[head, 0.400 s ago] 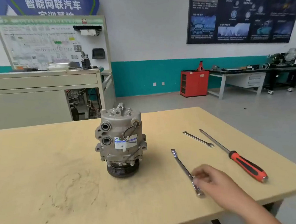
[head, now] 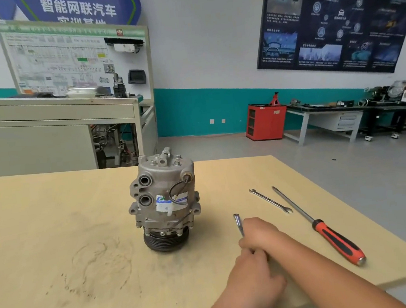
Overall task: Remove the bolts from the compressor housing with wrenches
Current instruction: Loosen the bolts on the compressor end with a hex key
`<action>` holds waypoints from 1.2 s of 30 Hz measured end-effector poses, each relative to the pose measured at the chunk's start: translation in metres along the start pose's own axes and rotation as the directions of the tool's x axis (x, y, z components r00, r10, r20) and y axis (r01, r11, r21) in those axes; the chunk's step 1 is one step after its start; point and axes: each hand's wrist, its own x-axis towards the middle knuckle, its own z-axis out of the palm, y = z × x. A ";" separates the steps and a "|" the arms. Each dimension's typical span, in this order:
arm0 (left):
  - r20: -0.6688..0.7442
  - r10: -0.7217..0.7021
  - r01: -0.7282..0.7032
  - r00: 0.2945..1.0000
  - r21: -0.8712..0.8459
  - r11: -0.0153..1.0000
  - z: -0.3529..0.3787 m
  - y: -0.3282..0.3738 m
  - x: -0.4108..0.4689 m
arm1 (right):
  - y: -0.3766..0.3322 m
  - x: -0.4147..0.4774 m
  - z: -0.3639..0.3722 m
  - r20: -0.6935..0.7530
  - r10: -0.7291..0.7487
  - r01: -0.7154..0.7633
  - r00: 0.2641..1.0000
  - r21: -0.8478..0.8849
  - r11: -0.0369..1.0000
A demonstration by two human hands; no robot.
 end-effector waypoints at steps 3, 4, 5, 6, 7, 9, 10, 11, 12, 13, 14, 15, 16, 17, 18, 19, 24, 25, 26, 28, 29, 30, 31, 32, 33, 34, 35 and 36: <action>0.014 -0.030 0.031 0.999 -0.114 0.993 -0.006 -0.009 0.025 | 0.011 0.009 -0.008 -0.062 0.026 -0.016 0.998 0.165 0.986; -0.010 0.016 -0.017 1.000 -0.154 0.988 -0.010 -0.006 0.024 | 0.014 0.009 -0.015 -0.103 0.042 -0.008 0.994 0.306 0.952; -0.052 0.071 -0.079 0.996 -0.170 0.982 -0.011 -0.006 0.024 | 0.017 0.007 -0.022 -0.128 0.053 0.014 0.990 0.474 0.880; -0.095 0.128 -0.144 0.987 -0.188 0.972 -0.018 -0.004 0.021 | 0.017 0.003 -0.031 -0.137 0.052 0.048 0.989 0.641 0.766; -0.148 0.191 -0.217 0.970 -0.186 0.958 -0.026 -0.002 0.019 | 0.015 -0.002 -0.040 -0.143 0.033 0.093 0.989 0.783 0.615; -0.233 0.317 -0.359 0.919 -0.168 0.918 -0.052 -0.001 0.009 | 0.008 -0.018 -0.061 -0.195 -0.035 0.195 0.980 0.916 0.350; -0.241 0.376 -0.418 0.895 -0.157 0.895 -0.066 0.000 0.001 | 0.003 -0.027 -0.073 -0.234 -0.082 0.247 0.969 0.937 0.246; -0.250 0.446 -0.489 0.860 -0.149 0.860 -0.079 0.000 -0.008 | -0.001 -0.036 -0.084 -0.271 -0.134 0.290 0.953 0.944 0.154; -0.252 0.513 -0.554 0.821 -0.135 0.821 -0.093 -0.001 -0.018 | -0.006 -0.046 -0.095 -0.300 -0.188 0.320 0.935 0.944 0.084; -0.293 0.568 -0.615 0.769 -0.095 0.783 -0.108 -0.002 -0.026 | -0.010 -0.054 -0.106 -0.321 -0.242 0.342 0.916 0.938 0.051; -0.364 0.615 -0.668 0.700 -0.026 0.744 -0.125 -0.004 -0.033 | -0.014 -0.061 -0.116 -0.328 -0.295 0.361 0.897 0.930 0.063; -0.452 0.652 -0.705 0.609 0.068 0.706 -0.142 -0.007 -0.037 | -0.017 -0.066 -0.126 -0.322 -0.343 0.376 0.883 0.921 0.103; -0.530 0.666 -0.708 0.525 0.163 0.687 -0.162 -0.010 -0.038 | -0.021 -0.068 -0.134 -0.302 -0.382 0.383 0.873 0.911 0.154; -0.591 0.654 -0.675 0.472 0.235 0.699 -0.183 -0.014 -0.035 | -0.025 -0.068 -0.140 -0.270 -0.409 0.378 0.871 0.902 0.210; -0.639 0.621 -0.605 0.454 0.290 0.742 -0.203 -0.018 -0.029 | -0.029 -0.066 -0.145 -0.232 -0.420 0.365 0.877 0.890 0.271; -0.675 0.561 -0.505 0.479 0.311 0.805 -0.223 -0.022 -0.019 | -0.033 -0.062 -0.149 -0.190 -0.417 0.345 0.889 0.877 0.335; -0.361 0.073 0.140 0.930 0.530 0.836 -0.271 -0.046 0.046 | -0.049 -0.036 -0.160 0.018 -0.348 0.168 0.937 0.852 0.496; -0.263 -0.013 0.165 0.965 0.565 0.808 -0.270 -0.049 0.054 | -0.050 -0.033 -0.162 0.044 -0.344 0.144 0.938 0.853 0.501; -0.194 -0.075 0.174 0.978 0.566 0.806 -0.267 -0.052 0.060 | -0.050 -0.030 -0.163 0.063 -0.343 0.125 0.937 0.857 0.500; -0.173 -0.105 0.180 0.979 0.509 0.842 -0.257 -0.060 0.063 | -0.048 -0.029 -0.165 0.076 -0.355 0.119 0.932 0.859 0.497; -0.205 -0.087 0.179 0.975 0.484 0.856 -0.252 -0.063 0.062 | -0.046 -0.030 -0.165 0.075 -0.370 0.130 0.926 0.856 0.500; -0.236 -0.067 0.175 0.970 0.477 0.862 -0.249 -0.066 0.059 | -0.045 -0.033 -0.164 0.072 -0.388 0.145 0.919 0.852 0.503; -0.253 -0.049 0.168 0.966 0.477 0.863 -0.247 -0.067 0.056 | -0.044 -0.036 -0.164 0.069 -0.406 0.161 0.911 0.847 0.506; -0.260 -0.033 0.159 0.965 0.479 0.863 -0.245 -0.068 0.051 | -0.043 -0.040 -0.163 0.066 -0.424 0.178 0.903 0.842 0.510; -0.263 -0.019 0.148 0.965 0.481 0.864 -0.243 -0.068 0.046 | -0.042 -0.044 -0.161 0.063 -0.438 0.193 0.897 0.836 0.515; -0.263 -0.008 0.139 0.965 0.483 0.865 -0.242 -0.068 0.040 | -0.042 -0.049 -0.160 0.063 -0.448 0.203 0.892 0.829 0.521; -0.266 0.003 0.130 0.964 0.483 0.866 -0.239 -0.068 0.034 | -0.042 -0.053 -0.158 0.064 -0.455 0.212 0.888 0.821 0.530; -0.274 0.013 0.125 0.962 0.479 0.869 -0.237 -0.068 0.029 | -0.043 -0.058 -0.156 0.066 -0.461 0.222 0.885 0.810 0.542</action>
